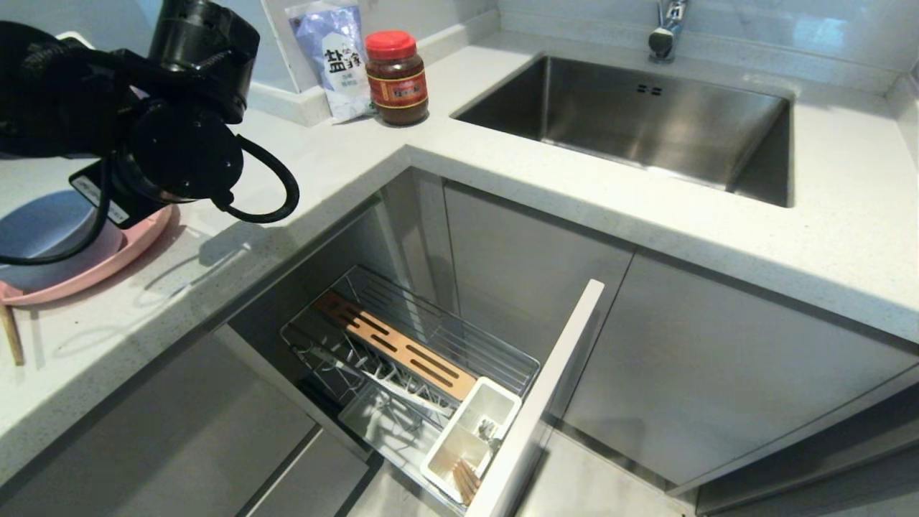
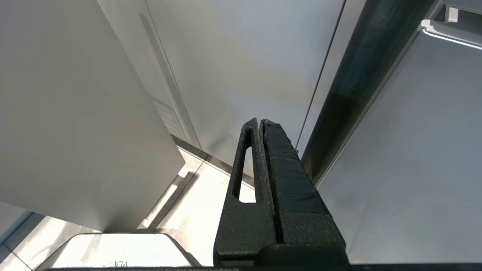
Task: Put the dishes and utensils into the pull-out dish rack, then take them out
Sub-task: Take the fork out of the cupboard
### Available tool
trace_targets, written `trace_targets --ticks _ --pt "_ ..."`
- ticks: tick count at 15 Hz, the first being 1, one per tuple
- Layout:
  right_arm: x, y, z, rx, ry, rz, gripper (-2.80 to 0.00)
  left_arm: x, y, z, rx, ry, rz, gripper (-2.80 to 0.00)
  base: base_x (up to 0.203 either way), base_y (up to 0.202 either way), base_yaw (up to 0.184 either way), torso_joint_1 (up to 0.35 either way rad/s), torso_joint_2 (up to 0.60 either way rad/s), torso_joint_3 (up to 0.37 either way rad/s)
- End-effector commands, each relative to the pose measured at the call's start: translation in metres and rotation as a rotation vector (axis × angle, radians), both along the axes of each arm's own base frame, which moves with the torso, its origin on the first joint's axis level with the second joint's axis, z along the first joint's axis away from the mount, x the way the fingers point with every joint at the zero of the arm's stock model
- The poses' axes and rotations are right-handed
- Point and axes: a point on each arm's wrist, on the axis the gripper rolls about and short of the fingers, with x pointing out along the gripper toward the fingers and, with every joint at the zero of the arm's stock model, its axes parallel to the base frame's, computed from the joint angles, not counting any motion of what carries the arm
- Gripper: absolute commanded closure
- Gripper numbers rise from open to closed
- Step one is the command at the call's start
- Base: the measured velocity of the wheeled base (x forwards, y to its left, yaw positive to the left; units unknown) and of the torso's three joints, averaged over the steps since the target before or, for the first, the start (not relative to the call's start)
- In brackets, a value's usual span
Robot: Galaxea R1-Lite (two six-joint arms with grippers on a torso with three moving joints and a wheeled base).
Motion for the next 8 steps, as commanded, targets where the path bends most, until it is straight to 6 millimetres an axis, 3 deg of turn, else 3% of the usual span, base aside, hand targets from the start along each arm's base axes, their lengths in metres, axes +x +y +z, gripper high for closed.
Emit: trace_targets --ticks 1,8 --pt "-0.0002 0.0 -0.0004 0.0 -0.004 0.0 0.0 0.0047 0.0031 -0.0033 0.006 0.008 0.022 0.0 0.0 0.0 0.0 0.0 0.0 0.0" --pt "-0.0002 0.0 -0.0005 0.0 -0.002 0.001 0.0 0.0097 0.0046 -0.0064 0.01 0.017 0.033 0.0 0.0 0.0 0.0 0.0 0.0 0.0"
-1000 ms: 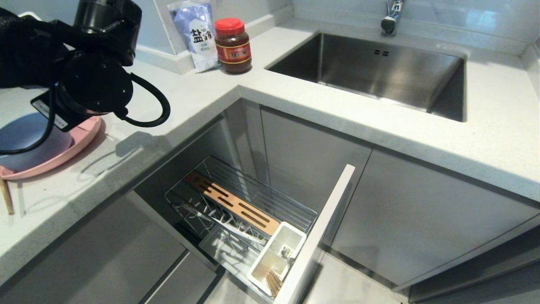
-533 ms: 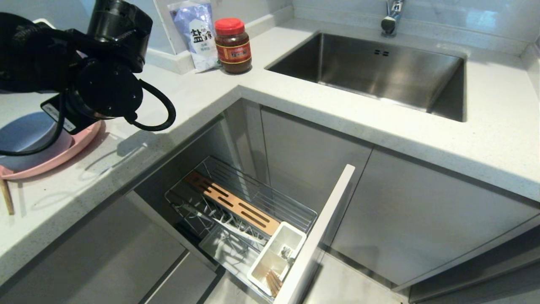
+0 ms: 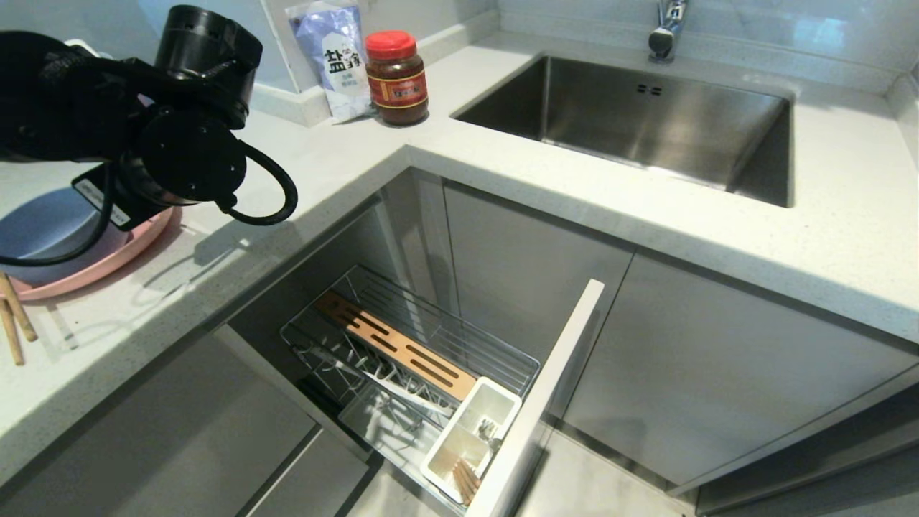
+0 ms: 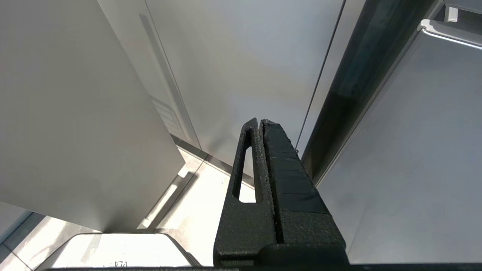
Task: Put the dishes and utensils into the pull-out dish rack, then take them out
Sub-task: Take the fork out of the cupboard, then close the cupboard
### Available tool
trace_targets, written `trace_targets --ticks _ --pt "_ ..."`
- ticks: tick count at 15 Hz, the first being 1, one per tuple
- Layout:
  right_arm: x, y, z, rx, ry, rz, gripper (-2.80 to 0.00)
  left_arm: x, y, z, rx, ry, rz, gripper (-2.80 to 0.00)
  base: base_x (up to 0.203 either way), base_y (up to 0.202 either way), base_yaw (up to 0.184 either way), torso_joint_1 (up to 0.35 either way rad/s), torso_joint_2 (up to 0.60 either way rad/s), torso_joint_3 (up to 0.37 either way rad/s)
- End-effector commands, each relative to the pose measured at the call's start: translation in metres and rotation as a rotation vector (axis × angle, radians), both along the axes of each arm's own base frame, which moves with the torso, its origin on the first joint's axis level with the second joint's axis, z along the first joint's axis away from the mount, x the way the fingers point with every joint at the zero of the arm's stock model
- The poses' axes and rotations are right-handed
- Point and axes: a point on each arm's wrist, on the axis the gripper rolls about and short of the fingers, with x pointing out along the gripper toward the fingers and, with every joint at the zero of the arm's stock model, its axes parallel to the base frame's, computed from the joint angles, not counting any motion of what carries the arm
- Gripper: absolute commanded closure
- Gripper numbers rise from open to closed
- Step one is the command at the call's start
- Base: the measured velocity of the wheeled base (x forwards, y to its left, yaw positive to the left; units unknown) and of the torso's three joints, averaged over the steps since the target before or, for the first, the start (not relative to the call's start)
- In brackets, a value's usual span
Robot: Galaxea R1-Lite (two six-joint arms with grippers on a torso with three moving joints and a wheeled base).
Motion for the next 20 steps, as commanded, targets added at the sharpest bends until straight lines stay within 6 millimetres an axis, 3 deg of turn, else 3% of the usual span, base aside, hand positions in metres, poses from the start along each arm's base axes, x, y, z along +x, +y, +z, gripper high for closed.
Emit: trace_targets --ticks 1,4,5,13,16,17,20 --pt "0.0 0.0 0.0 0.0 -0.004 0.0 0.0 0.002 0.0 -0.002 0.003 0.002 0.009 0.0 0.0 0.0 0.0 0.0 0.0 0.0" --pt "0.0 0.0 0.0 0.0 -0.003 0.001 0.0 0.002 0.002 -0.002 0.004 0.004 0.013 0.0 0.0 0.0 0.0 0.0 0.0 0.0" --pt "0.0 0.0 -0.001 0.0 -0.002 0.002 0.0 0.002 0.001 -0.001 0.003 0.001 0.013 -2.8 0.0 0.0 0.0 0.0 0.0 0.0" --pt "0.0 0.0 0.0 0.0 -0.004 0.001 0.0 0.0 0.002 0.001 0.0 -0.004 0.011 -2.8 0.0 0.0 0.0 0.0 0.0 0.0" --pt "0.0 0.0 0.0 0.0 -0.004 0.001 0.0 -0.014 0.006 0.013 -0.014 -0.039 0.004 -2.8 0.0 0.0 0.0 0.0 0.0 0.0" --pt "0.0 0.0 0.0 0.0 -0.004 0.002 0.0 -0.02 0.008 0.019 -0.02 -0.054 -0.001 0.0 0.0 0.0 0.0 0.0 0.0 0.0" --pt "0.0 0.0 0.0 0.0 -0.003 0.0 0.0 -0.037 0.01 0.034 -0.04 -0.088 -0.037 0.0 0.0 0.0 0.0 0.0 0.0 0.0"
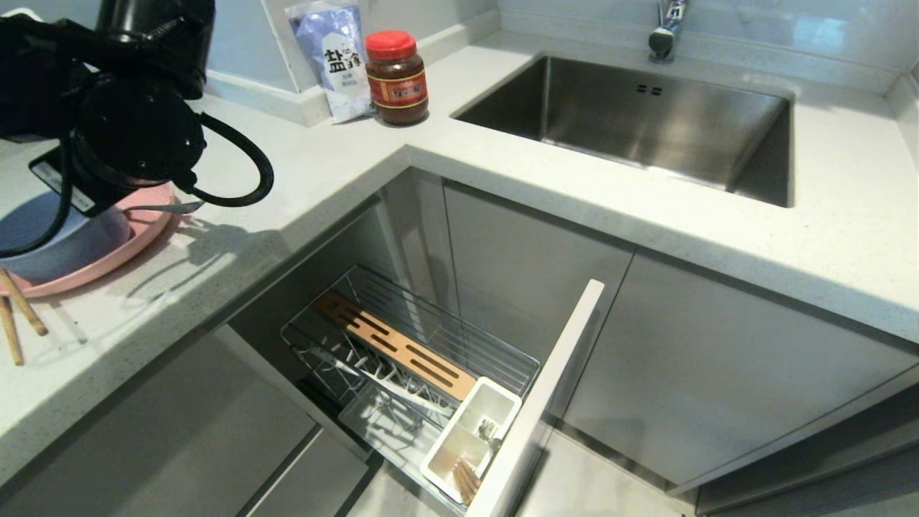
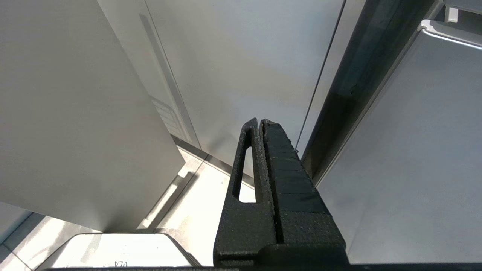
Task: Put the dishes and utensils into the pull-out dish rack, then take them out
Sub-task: Close the cupboard
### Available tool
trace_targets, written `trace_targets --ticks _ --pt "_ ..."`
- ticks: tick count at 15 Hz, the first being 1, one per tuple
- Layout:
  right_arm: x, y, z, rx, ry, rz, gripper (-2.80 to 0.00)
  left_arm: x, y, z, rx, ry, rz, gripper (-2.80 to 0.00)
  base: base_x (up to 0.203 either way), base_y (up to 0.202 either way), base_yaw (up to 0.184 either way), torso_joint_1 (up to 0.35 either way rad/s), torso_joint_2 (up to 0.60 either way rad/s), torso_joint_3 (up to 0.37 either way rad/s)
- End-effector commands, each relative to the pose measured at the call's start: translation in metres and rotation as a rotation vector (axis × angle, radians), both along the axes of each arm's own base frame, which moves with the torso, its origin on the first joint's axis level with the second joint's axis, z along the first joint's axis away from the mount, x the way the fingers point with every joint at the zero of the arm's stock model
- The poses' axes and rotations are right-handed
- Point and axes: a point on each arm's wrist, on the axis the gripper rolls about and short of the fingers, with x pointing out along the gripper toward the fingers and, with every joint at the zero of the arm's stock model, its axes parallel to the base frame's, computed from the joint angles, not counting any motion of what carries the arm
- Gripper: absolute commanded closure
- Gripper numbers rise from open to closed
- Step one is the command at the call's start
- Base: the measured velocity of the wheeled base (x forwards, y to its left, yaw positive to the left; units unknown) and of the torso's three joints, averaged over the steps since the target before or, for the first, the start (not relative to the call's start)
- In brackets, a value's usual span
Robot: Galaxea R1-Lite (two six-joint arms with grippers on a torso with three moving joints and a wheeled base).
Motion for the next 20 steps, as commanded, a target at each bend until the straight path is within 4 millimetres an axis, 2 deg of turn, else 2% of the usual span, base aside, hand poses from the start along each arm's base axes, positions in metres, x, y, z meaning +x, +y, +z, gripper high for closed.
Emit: trace_targets --ticks 1,5,8,11,15,20 --pt "0.0 0.0 0.0 0.0 -0.003 0.0 0.0 -0.017 0.002 0.013 -0.018 -0.04 -0.021 0.0 0.0 0.0 0.0 0.0 0.0 0.0" --pt "0.0 0.0 -0.001 0.0 -0.003 0.001 0.0 -0.03 0.003 0.022 -0.07 -0.034 -0.165 0.0 0.0 0.0 0.0 0.0 0.0 0.0" --pt "0.0 0.0 -0.001 0.0 -0.002 0.0 0.0 -0.041 0.004 0.028 -0.16 -0.001 -0.421 0.0 0.0 0.0 0.0 0.0 0.0 0.0" --pt "0.0 0.0 0.0 0.0 -0.003 0.001 0.0 -0.042 -0.002 0.021 -0.26 0.077 -0.702 0.0 0.0 0.0 0.0 0.0 0.0 0.0" --pt "0.0 0.0 0.0 0.0 -0.003 0.001 0.0 -0.064 -0.035 0.008 -0.355 0.188 -1.013 0.0 0.0 0.0 0.0 0.0 0.0 0.0" --pt "0.0 0.0 0.0 0.0 -0.003 0.0 0.0 -0.093 -0.081 -0.019 -0.393 0.359 -1.213 0.0 0.0 0.0 0.0 0.0 0.0 0.0"
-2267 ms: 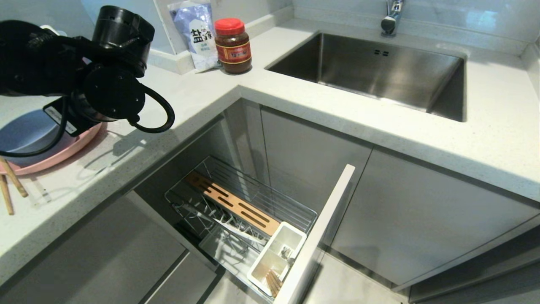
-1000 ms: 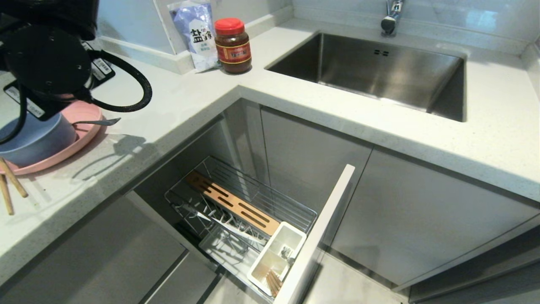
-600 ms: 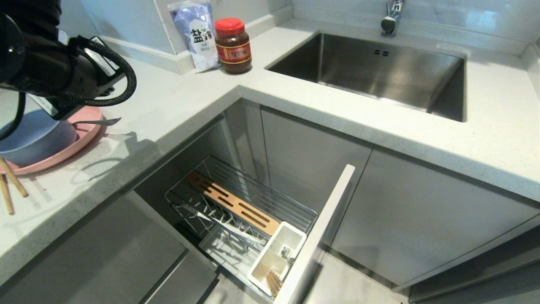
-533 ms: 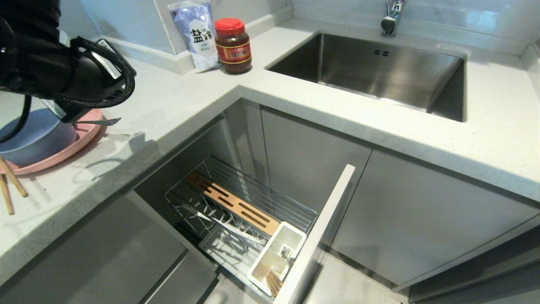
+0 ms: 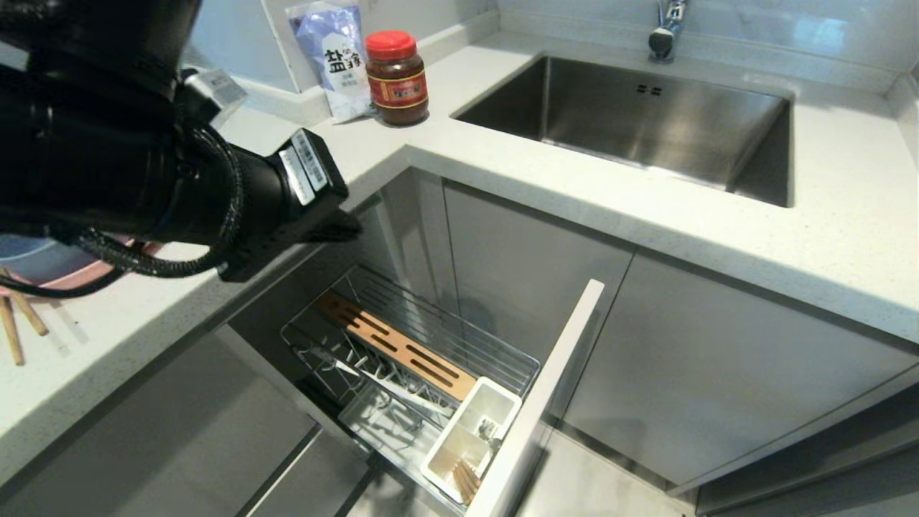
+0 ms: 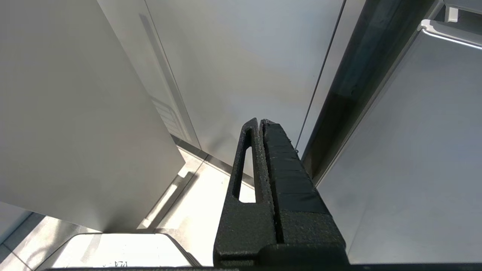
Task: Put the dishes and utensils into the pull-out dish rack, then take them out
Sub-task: Close the cupboard
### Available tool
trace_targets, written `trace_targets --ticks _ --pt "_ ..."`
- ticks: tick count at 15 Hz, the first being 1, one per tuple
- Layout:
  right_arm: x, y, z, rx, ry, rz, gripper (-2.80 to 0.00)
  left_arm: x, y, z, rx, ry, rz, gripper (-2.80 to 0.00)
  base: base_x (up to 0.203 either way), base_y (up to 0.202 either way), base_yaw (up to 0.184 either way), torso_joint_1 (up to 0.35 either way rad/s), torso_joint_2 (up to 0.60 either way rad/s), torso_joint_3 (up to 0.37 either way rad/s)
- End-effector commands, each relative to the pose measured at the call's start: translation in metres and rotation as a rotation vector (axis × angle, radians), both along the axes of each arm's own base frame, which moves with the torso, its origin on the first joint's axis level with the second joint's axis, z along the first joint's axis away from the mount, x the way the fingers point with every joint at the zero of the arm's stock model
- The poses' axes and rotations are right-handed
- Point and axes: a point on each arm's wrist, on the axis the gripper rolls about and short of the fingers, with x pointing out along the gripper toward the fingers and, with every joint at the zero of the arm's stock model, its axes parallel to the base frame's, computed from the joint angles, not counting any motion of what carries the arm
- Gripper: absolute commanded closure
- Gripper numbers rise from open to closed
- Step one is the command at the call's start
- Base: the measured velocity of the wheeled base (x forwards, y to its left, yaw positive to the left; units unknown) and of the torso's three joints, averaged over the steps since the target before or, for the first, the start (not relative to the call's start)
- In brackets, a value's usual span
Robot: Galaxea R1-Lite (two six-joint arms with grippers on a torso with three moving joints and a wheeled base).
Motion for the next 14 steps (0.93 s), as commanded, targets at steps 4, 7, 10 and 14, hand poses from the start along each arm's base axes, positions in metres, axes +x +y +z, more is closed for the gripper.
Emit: trace_targets --ticks 4,7,10,14 --pt "0.0 0.0 0.0 0.0 -0.003 0.001 0.0 -0.031 -0.053 -0.037 0.062 0.127 -0.207 0.0 0.0 0.0 0.0 0.0 0.0 0.0" --pt "0.0 0.0 -0.001 0.0 -0.002 0.001 0.0 -0.042 -0.089 -0.07 0.135 0.221 -0.275 0.0 0.0 0.0 0.0 0.0 0.0 0.0" --pt "0.0 0.0 0.0 0.0 -0.003 -0.001 0.0 -0.049 -0.112 -0.092 0.194 0.269 -0.313 0.0 0.0 0.0 0.0 0.0 0.0 0.0" --pt "0.0 0.0 0.0 0.0 -0.003 -0.001 0.0 -0.049 -0.126 -0.11 0.229 0.31 -0.304 0.0 0.0 0.0 0.0 0.0 0.0 0.0"
